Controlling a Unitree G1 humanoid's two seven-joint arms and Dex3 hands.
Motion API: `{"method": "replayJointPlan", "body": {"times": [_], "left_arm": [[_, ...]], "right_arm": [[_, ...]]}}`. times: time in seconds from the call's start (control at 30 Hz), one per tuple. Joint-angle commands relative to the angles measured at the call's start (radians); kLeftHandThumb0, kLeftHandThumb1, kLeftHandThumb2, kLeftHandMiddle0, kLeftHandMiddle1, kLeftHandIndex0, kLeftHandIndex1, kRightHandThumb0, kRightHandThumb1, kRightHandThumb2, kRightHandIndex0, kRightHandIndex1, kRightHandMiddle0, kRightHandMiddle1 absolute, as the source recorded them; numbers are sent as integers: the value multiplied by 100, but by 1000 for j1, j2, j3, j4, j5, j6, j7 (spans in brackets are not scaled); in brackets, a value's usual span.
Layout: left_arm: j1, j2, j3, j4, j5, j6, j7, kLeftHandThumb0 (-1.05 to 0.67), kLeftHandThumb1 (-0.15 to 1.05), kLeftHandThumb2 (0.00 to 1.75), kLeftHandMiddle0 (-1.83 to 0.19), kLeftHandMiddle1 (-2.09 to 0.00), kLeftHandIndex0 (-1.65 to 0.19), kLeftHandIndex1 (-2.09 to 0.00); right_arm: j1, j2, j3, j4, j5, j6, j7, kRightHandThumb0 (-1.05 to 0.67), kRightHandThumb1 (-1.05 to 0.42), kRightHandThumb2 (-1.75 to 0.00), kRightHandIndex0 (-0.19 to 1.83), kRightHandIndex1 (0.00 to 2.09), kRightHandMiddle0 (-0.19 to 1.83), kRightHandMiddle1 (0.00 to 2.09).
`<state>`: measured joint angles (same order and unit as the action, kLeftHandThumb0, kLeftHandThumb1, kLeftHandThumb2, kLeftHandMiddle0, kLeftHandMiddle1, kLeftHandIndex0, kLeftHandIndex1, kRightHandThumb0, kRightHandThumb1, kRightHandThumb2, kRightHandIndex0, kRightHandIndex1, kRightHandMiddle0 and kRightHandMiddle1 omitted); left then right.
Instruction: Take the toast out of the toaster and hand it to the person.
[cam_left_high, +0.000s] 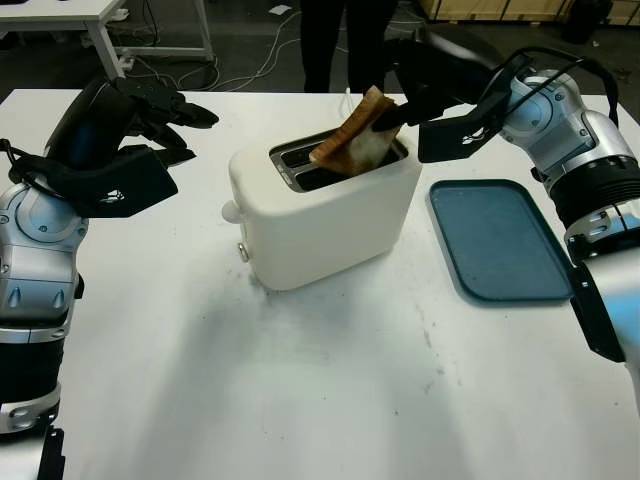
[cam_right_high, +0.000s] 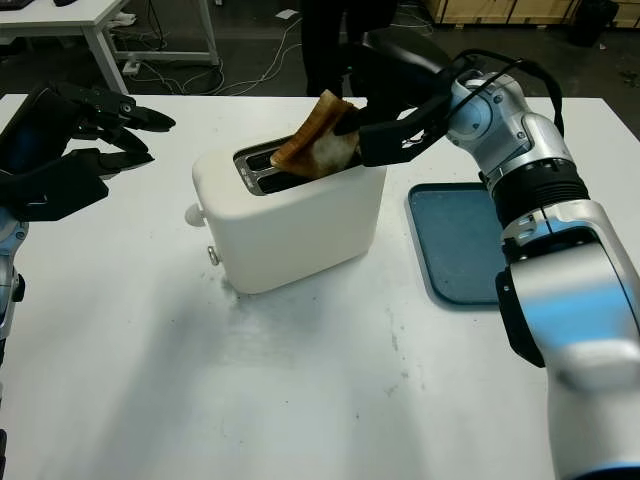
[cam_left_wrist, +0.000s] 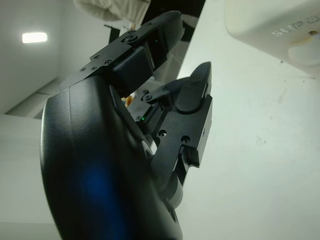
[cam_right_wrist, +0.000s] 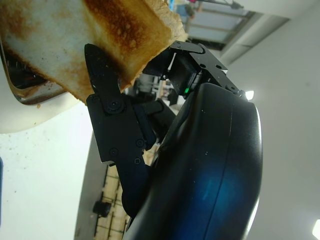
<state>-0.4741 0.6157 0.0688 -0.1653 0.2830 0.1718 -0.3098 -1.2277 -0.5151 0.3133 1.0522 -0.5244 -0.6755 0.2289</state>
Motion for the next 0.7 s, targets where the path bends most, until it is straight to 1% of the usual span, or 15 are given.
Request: {"method": "replayJointPlan", "body": {"times": [0.0, 0.17, 0.3, 0.4, 0.5, 0.57, 0.67], "left_arm": [[4, -1, -1, -1, 2, -1, 3, -1, 84, 0, -90, -65, -106, -1], [3, 1, -4, -9, 7, 17, -1, -2, 85, 1, -88, -63, -105, 0], [2, 0, -5, -6, 4, 10, -1, -1, 85, 0, -89, -63, -105, 0], [-1, 0, -6, -6, 3, 9, -1, 0, 84, 0, -89, -64, -106, -1], [-1, -1, -7, -4, 5, 9, 1, -3, 84, 0, -89, -64, -106, -1], [-2, -1, -8, -4, 6, 11, 1, -2, 84, 0, -90, -64, -106, -1], [-3, -3, -8, -4, 4, 11, 0, 0, 84, 0, -90, -64, -106, -1]], "right_arm": [[-26, 12, -21, 9, 33, -14, -18, -21, -90, -5, 88, 175, 59, 175], [-26, 16, -37, 16, 44, -17, -22, -23, -92, -7, 88, 175, 57, 175], [-27, 16, -61, 18, 61, -6, -34, -20, -91, -5, 85, 175, 58, 175], [-33, 15, -84, 23, 71, -7, -75, -18, -90, -4, 84, 175, 61, 175], [-49, 14, -125, 37, 103, 2, -92, -17, -89, -2, 87, 175, 65, 175], [-61, 13, -153, 40, 134, 22, -85, -17, -88, -2, 93, 175, 71, 175], [-86, 3, -195, 57, 185, 62, -64, -18, -87, -2, 96, 175, 74, 175]]}}
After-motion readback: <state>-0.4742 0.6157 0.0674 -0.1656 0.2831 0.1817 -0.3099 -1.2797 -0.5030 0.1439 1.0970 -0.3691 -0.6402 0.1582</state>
